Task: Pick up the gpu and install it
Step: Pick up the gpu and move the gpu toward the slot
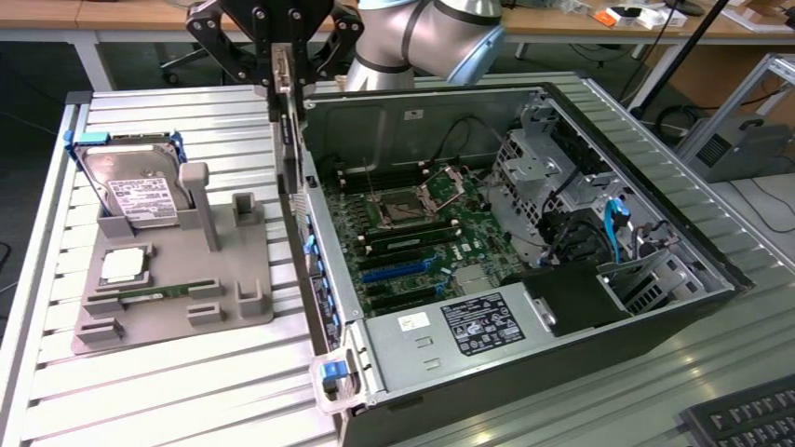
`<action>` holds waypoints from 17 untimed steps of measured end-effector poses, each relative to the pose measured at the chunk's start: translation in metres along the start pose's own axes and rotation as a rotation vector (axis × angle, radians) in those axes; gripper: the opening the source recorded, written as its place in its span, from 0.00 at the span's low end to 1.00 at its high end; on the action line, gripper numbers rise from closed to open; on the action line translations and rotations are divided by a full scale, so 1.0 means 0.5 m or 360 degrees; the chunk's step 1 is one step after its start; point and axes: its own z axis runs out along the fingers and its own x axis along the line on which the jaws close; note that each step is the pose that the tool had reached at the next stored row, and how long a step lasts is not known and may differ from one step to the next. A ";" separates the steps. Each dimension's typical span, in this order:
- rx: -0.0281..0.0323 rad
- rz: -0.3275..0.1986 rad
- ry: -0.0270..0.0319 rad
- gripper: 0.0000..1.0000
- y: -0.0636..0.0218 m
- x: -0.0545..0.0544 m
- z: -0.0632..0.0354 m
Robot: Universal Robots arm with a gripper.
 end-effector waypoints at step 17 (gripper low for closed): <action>0.00000 0.0000 0.00000 0.27 0.001 -0.017 0.000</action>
